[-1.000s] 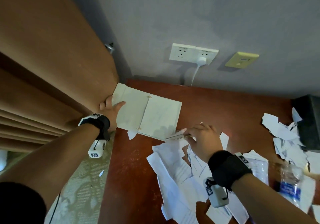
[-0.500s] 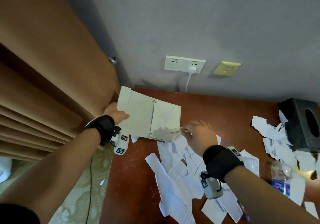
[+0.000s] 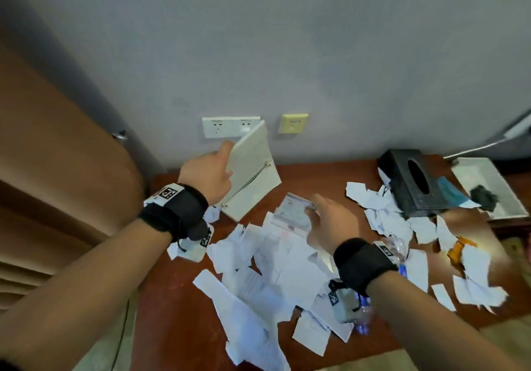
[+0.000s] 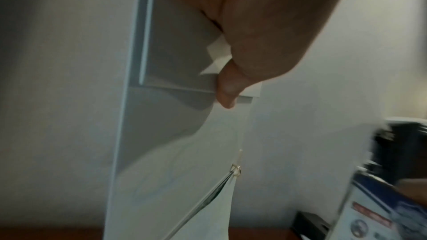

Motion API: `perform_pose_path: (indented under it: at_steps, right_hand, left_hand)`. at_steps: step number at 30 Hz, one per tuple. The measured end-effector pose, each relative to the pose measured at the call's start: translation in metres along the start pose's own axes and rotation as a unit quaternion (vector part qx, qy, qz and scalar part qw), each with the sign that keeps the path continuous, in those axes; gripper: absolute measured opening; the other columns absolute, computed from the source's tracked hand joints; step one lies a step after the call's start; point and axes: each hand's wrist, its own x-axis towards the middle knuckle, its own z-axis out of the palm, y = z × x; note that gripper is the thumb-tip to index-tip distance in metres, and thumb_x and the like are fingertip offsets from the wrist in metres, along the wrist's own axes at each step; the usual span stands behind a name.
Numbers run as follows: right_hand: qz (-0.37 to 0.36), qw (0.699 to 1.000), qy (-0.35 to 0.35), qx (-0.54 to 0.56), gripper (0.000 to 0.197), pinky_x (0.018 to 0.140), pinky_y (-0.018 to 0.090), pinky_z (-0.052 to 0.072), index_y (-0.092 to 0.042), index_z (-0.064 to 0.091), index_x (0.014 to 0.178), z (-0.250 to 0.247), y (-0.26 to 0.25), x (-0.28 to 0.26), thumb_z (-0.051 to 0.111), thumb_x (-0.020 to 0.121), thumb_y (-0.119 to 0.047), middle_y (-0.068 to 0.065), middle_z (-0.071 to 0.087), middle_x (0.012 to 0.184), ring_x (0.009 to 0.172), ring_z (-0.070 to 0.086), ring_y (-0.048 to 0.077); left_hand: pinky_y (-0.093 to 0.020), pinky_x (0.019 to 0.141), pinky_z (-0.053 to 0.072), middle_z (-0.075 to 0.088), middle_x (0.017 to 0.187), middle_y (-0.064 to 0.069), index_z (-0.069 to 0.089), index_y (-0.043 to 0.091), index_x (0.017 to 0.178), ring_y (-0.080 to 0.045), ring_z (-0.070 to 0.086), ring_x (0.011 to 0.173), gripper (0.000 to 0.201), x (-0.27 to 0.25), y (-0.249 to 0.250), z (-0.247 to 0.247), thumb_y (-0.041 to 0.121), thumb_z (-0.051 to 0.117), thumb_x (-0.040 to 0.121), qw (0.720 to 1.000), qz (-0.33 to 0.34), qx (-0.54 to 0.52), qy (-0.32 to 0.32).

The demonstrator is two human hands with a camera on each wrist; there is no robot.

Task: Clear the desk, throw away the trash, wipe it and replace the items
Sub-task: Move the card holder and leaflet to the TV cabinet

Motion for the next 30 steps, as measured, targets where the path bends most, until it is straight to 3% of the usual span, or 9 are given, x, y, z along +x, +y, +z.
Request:
perform_pose_path:
  at_steps: [3, 7, 10, 13, 16, 20, 24, 30]
  right_hand:
    - [0.030, 0.999, 0.019, 0.015, 0.011, 0.057, 0.028, 0.036, -0.022, 0.055, 0.103, -0.020, 0.039, -0.018, 0.050, 0.099, -0.030, -0.005, 0.059, 0.084, 0.072, 0.054, 0.021]
    - [0.091, 0.995, 0.039, 0.016, 0.018, 0.061, 0.028, 0.041, -0.022, 0.061, 0.108, -0.048, 0.099, -0.052, 0.049, 0.100, -0.032, 0.003, 0.069, 0.094, 0.080, 0.062, 0.024]
    - [0.140, 0.989, 0.047, 0.020, 0.020, 0.065, 0.030, 0.049, -0.023, 0.060, 0.111, -0.069, 0.151, -0.087, 0.048, 0.099, -0.034, 0.005, 0.070, 0.097, 0.085, 0.065, 0.026]
    - [0.169, 0.982, 0.081, 0.023, 0.019, 0.061, 0.030, 0.043, -0.022, 0.060, 0.108, -0.089, 0.212, -0.128, 0.050, 0.097, -0.034, 0.006, 0.071, 0.093, 0.084, 0.065, 0.029]
    - [0.194, 0.976, 0.090, 0.032, 0.018, 0.063, 0.031, 0.046, -0.023, 0.061, 0.108, -0.114, 0.273, -0.173, 0.051, 0.097, -0.033, 0.004, 0.070, 0.095, 0.085, 0.063, 0.025]
    - [0.219, 0.968, 0.123, 0.022, 0.015, 0.061, 0.027, 0.036, -0.022, 0.059, 0.104, -0.141, 0.360, -0.236, 0.053, 0.095, -0.032, 0.003, 0.068, 0.091, 0.083, 0.063, 0.027]
    - [0.249, 0.959, 0.135, 0.009, 0.012, 0.059, 0.030, 0.036, -0.021, 0.051, 0.095, -0.161, 0.444, -0.293, 0.051, 0.094, -0.033, 0.005, 0.066, 0.087, 0.082, 0.063, 0.032]
    - [0.314, 0.941, 0.123, -0.007, 0.013, 0.062, 0.033, 0.043, -0.021, 0.047, 0.100, -0.188, 0.560, -0.359, 0.046, 0.097, -0.034, 0.003, 0.066, 0.093, 0.085, 0.063, 0.031]
  left_hand:
    - [-0.036, 0.064, 0.051, 0.065, 0.100, -0.007, 0.029, 0.022, 0.137, -0.030, 0.065, 0.081, 0.051, 0.004, 0.055, -0.009, 0.023, 0.055, 0.094, 0.997, 0.064, 0.039, 0.015]
    - [-0.042, 0.068, 0.053, 0.066, 0.102, -0.009, 0.032, 0.020, 0.137, -0.036, 0.066, 0.083, 0.050, 0.004, 0.141, -0.005, 0.023, 0.055, 0.092, 0.990, 0.130, 0.051, 0.021]
    - [-0.037, 0.063, 0.044, 0.066, 0.106, -0.009, 0.035, 0.017, 0.135, -0.036, 0.065, 0.088, 0.046, -0.005, 0.216, 0.005, 0.024, 0.053, 0.093, 0.979, 0.173, 0.102, 0.019]
    - [-0.039, 0.064, 0.044, 0.065, 0.107, -0.008, 0.033, 0.018, 0.136, -0.037, 0.065, 0.089, 0.051, -0.018, 0.294, 0.014, 0.022, 0.054, 0.090, 0.971, 0.203, 0.126, 0.019]
    - [-0.036, 0.059, 0.039, 0.065, 0.104, -0.007, 0.035, 0.017, 0.130, -0.038, 0.065, 0.086, 0.048, -0.035, 0.374, 0.025, 0.019, 0.055, 0.087, 0.966, 0.232, 0.112, 0.019]
    - [-0.035, 0.055, 0.036, 0.065, 0.097, -0.008, 0.035, 0.016, 0.127, -0.038, 0.065, 0.078, 0.048, -0.062, 0.484, 0.043, 0.018, 0.056, 0.084, 0.954, 0.280, 0.104, 0.028]
    - [-0.034, 0.053, 0.035, 0.064, 0.092, -0.008, 0.036, 0.016, 0.122, -0.036, 0.063, 0.072, 0.043, -0.086, 0.587, 0.063, 0.017, 0.055, 0.084, 0.944, 0.311, 0.105, 0.027]
    - [-0.034, 0.054, 0.035, 0.063, 0.093, -0.004, 0.035, 0.019, 0.120, -0.035, 0.062, 0.075, 0.042, -0.098, 0.732, 0.091, 0.019, 0.055, 0.084, 0.923, 0.374, 0.089, 0.011]
